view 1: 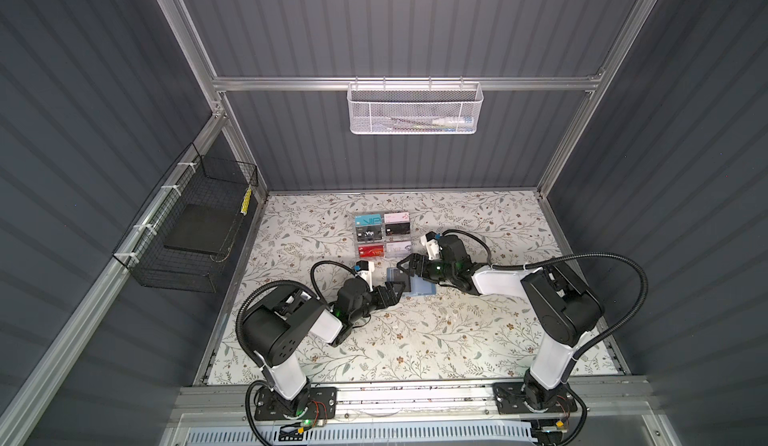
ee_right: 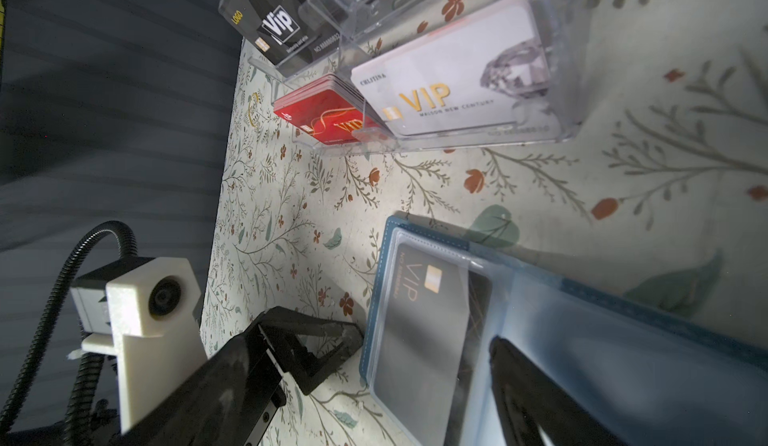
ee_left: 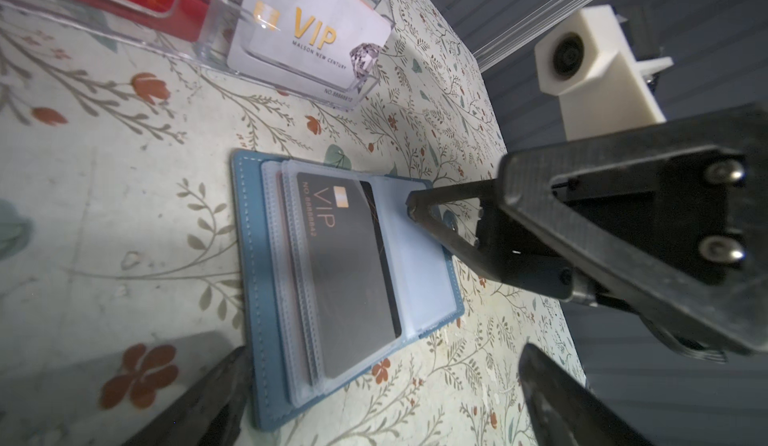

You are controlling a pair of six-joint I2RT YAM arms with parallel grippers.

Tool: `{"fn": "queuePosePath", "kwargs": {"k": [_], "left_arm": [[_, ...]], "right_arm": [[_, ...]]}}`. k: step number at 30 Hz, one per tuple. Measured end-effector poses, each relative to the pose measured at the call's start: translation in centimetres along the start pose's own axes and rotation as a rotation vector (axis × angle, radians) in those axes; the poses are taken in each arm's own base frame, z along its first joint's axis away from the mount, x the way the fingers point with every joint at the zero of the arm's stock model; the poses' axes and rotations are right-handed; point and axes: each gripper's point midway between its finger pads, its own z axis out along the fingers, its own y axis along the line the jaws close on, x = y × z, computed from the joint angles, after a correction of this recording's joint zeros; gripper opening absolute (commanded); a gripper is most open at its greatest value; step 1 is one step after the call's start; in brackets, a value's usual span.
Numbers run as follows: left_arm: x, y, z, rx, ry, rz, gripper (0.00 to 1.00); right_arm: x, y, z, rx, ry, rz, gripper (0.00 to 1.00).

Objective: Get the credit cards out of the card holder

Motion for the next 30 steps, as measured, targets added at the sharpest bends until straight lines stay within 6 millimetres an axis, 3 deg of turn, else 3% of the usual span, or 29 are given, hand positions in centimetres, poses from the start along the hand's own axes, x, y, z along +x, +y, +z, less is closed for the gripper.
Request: {"fn": "queuePosePath", "kwargs": {"k": [8, 30], "left_arm": [[-0.1, -0.4, 0.4, 0.034, -0.007, 0.005, 1.0], [-0.6, -1.2, 0.9, 0.115, -0.047, -0.018, 1.0]], "right_arm": [[0.5, -0.9, 1.0, -0.012, 0.02, 0.029, 0.86], [1.3, -1.7, 0.8, -0.011, 0.016, 0.046, 0.81]]}}
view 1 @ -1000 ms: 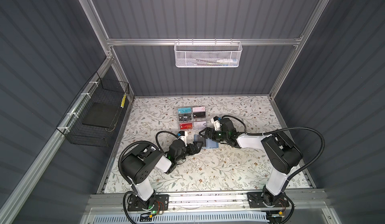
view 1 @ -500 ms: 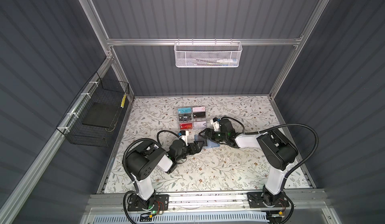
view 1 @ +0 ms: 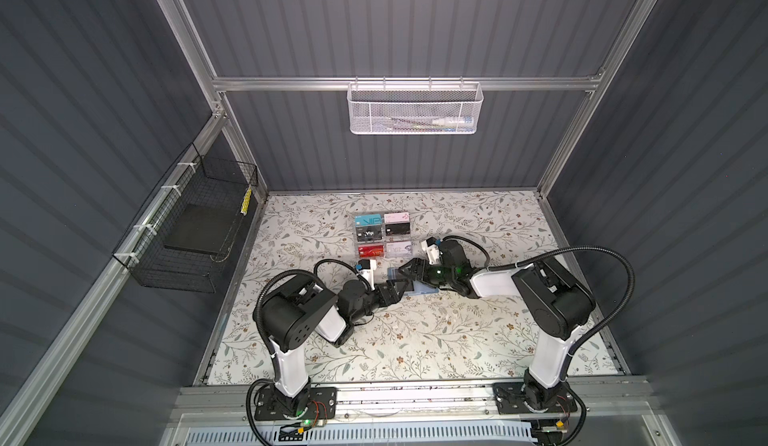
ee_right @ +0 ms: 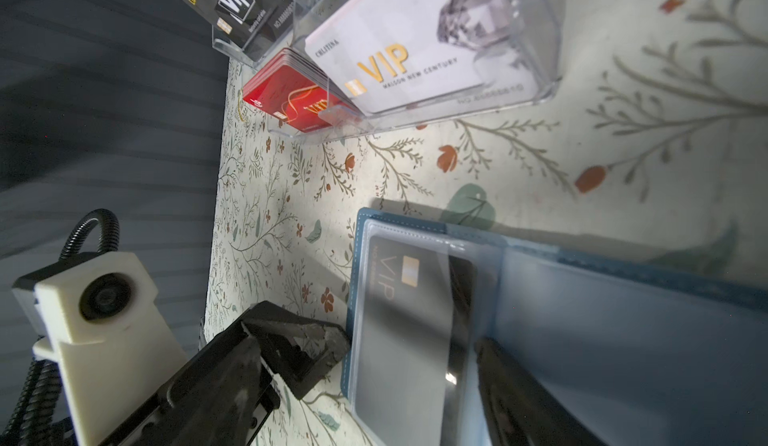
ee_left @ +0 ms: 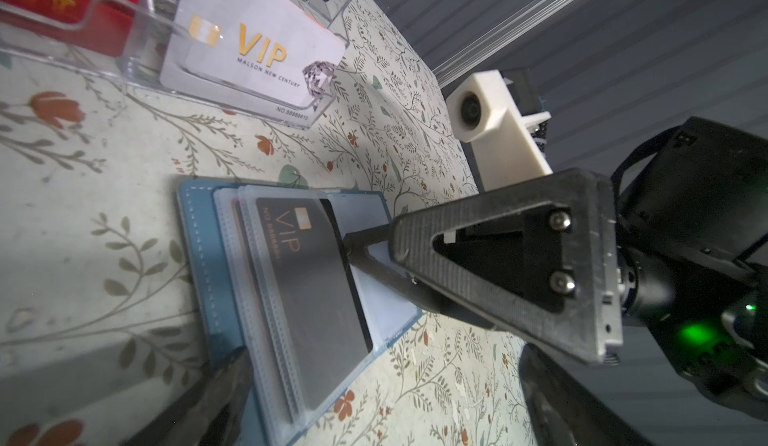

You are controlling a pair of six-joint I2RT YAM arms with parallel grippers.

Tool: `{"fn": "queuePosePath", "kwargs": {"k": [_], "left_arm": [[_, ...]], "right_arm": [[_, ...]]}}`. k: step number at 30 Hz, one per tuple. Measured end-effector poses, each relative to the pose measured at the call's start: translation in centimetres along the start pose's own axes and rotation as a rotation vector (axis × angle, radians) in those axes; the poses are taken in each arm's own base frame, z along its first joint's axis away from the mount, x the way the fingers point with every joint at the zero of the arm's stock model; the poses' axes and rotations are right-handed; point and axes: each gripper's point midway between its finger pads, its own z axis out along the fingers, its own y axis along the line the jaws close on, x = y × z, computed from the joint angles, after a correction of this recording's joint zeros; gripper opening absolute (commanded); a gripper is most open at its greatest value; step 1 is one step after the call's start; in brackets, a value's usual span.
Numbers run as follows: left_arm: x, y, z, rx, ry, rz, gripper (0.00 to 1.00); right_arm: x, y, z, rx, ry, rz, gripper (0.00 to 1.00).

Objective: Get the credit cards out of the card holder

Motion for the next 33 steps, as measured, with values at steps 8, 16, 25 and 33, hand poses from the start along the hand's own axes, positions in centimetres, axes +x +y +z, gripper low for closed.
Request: {"fn": "queuePosePath", "kwargs": {"k": [8, 16, 25, 33], "left_arm": [[-0.04, -0.1, -0.09, 0.016, -0.012, -0.002, 1.0], [-0.12, -0.27, -0.25, 0.046, -0.035, -0.002, 1.0], [-0.22, -0.43, -0.35, 0.073, -0.056, -0.004, 1.0], [-0.43, -0.14, -0.71, 0.073, -0.069, -0.01, 1.0]], "right_arm": [[0.38, -0.42, -0.21, -0.009, -0.01, 0.007, 0.78], [0.63, -0.4, -0.32, -0.026, -0.015, 0.032, 0.72], [0.69, 0.22, -0.28, -0.053, -0.017, 0.043, 0.67], [0.73, 0.42, -0.25, -0.06, -0.015, 0.045, 0.65]]}}
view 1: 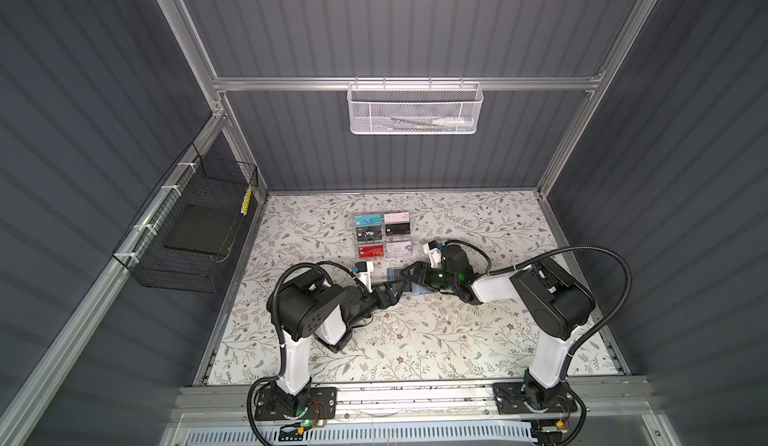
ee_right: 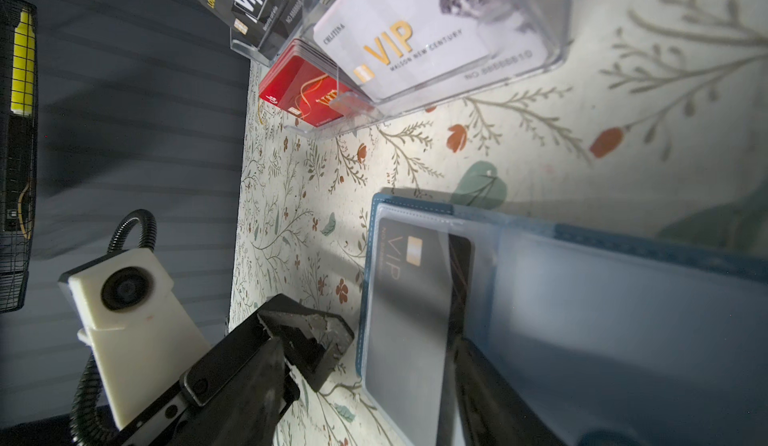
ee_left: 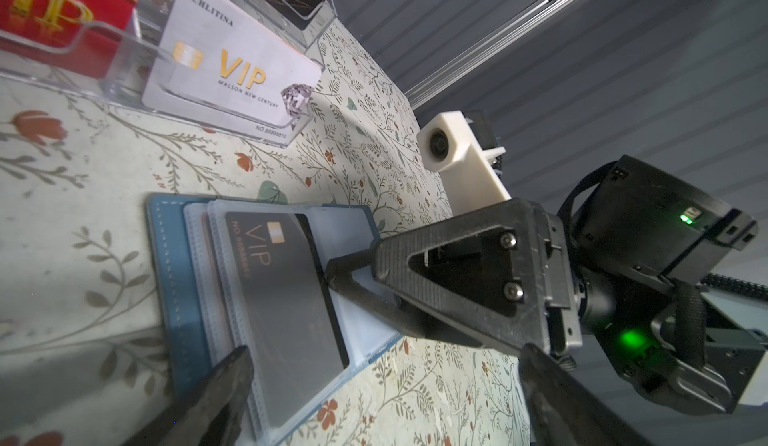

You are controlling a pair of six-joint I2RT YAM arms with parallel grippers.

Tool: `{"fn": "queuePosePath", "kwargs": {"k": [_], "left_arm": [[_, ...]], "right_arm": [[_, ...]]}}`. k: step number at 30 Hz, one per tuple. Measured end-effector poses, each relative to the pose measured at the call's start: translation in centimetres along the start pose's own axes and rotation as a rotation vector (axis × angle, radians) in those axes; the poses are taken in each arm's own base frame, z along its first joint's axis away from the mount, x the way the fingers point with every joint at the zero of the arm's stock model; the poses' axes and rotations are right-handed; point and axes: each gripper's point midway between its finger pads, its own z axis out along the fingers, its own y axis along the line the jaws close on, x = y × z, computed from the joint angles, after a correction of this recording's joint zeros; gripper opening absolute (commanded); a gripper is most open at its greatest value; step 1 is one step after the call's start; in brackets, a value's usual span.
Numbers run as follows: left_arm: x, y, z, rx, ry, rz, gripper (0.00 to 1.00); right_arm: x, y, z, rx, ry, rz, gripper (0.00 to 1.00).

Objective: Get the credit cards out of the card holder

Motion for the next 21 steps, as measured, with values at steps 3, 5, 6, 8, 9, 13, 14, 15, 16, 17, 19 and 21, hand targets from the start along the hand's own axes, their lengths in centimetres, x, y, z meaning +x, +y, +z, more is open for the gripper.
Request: {"fn": "queuePosePath", "kwargs": {"k": [3, 5, 6, 8, 9, 13, 14, 15, 16, 17, 19, 21], "left_arm": [[0.1, 0.1, 0.0, 0.001, 0.0, -0.005, 1.0], [0.1, 0.2, 0.0, -0.002, 0.0, -0.01, 1.0], [0.0, 0.3, 0.0, -0.003, -0.001, -0.012, 1.0], [0.0, 0.3, 0.0, -0.004, -0.002, -0.013, 1.0], [0.0, 0.4, 0.0, -0.004, -0.001, -0.014, 1.0], [0.0, 0.4, 0.0, -0.004, 0.0, -0.015, 1.0], [0.0, 0.4, 0.0, -0.004, 0.0, -0.015, 1.0], [0.0, 0.4, 0.0, -0.004, 0.0, -0.015, 1.0], [0.0, 0.4, 0.0, -0.004, 0.0, -0.015, 1.0], [0.0, 0.4, 0.0, -0.004, 0.0, -0.015, 1.0], [0.0, 0.3, 0.0, -0.004, -0.001, -0.014, 1.0], [0.0, 0.3, 0.0, -0.004, 0.0, -0.015, 1.0]], "right_arm": [[0.1, 0.1, 0.0, -0.001, 0.002, -0.001, 0.65], [0.1, 0.0, 0.0, 0.001, 0.002, -0.001, 0.64], [0.1, 0.0, 0.0, 0.002, 0.002, -0.001, 0.64], [0.1, -0.1, 0.0, 0.009, 0.002, -0.001, 0.64], [0.2, -0.3, 0.0, 0.014, 0.002, -0.001, 0.64], [0.3, -0.8, 0.0, 0.037, 0.004, -0.006, 0.64], [0.3, -0.8, 0.0, 0.039, 0.005, -0.008, 0.64], [0.4, -0.9, 0.0, 0.042, 0.005, -0.009, 0.64], [0.4, -1.0, 0.0, 0.044, 0.006, -0.01, 0.63], [0.4, -1.0, 0.0, 0.045, 0.006, -0.01, 0.62], [0.4, -1.0, 0.0, 0.045, 0.007, -0.01, 0.61], [0.4, -1.0, 0.0, 0.045, 0.007, -0.01, 0.61]]}}
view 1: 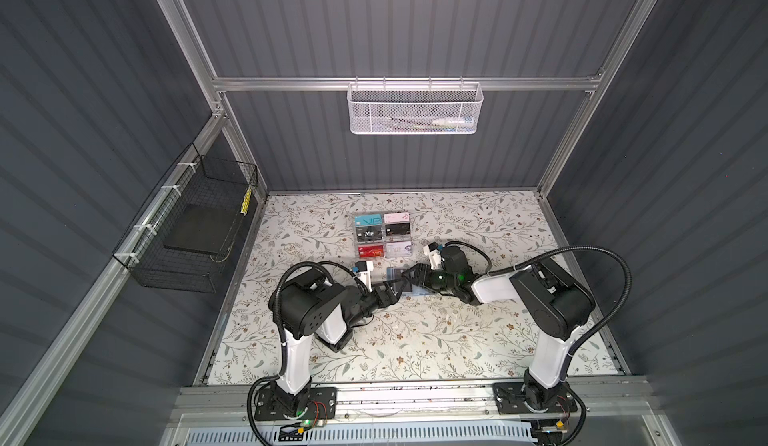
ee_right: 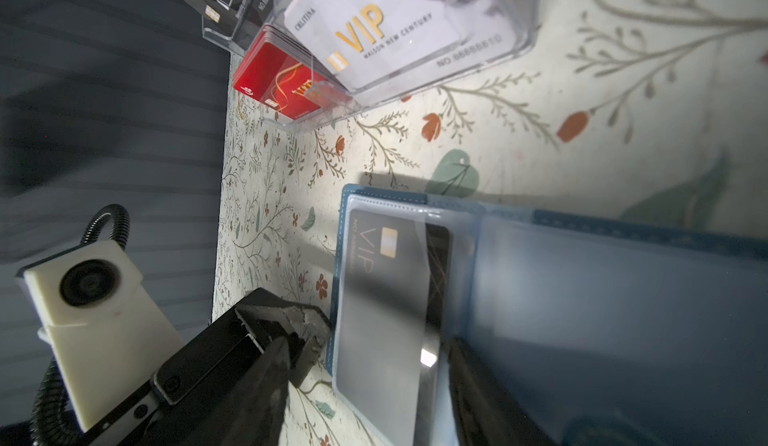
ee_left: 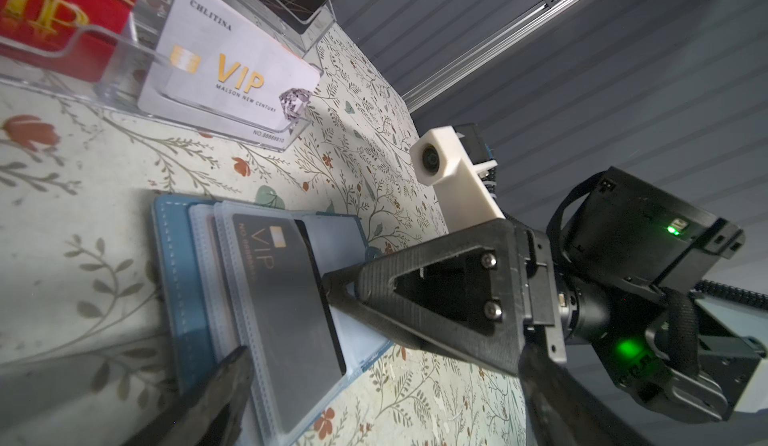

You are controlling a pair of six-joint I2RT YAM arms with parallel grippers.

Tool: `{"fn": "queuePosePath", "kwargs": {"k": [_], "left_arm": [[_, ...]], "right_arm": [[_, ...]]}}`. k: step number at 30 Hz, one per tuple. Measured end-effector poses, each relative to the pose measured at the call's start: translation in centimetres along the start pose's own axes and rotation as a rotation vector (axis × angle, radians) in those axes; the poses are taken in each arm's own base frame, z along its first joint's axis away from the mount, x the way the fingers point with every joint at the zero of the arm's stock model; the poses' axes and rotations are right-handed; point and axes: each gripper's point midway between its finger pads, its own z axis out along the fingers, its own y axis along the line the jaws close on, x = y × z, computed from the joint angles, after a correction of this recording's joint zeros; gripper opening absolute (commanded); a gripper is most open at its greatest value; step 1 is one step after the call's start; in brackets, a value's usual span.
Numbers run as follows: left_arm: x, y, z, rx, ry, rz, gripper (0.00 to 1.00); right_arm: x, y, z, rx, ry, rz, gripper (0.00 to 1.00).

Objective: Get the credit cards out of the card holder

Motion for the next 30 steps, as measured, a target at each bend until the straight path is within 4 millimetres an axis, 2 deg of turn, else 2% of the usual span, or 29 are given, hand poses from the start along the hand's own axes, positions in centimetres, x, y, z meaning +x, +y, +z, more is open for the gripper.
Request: {"fn": "queuePosePath", "kwargs": {"k": [17, 26, 30], "left_arm": [[-0.1, 0.2, 0.2, -0.008, -0.003, -0.007, 1.0], [-1.7, 1.5, -0.7, -0.046, -0.048, -0.041, 1.0], [-1.8, 1.6, -0.8, -0.057, -0.046, -0.045, 1.0]], "right_arm": [[1.1, 0.6, 0.8, -0.025, 0.014, -0.002, 0.56], [1.0, 0.5, 0.7, -0.024, 0.004, 0.008, 0.55], [1.0, 0.4, 0.8, -0.021, 0.002, 0.015, 0.52]]}}
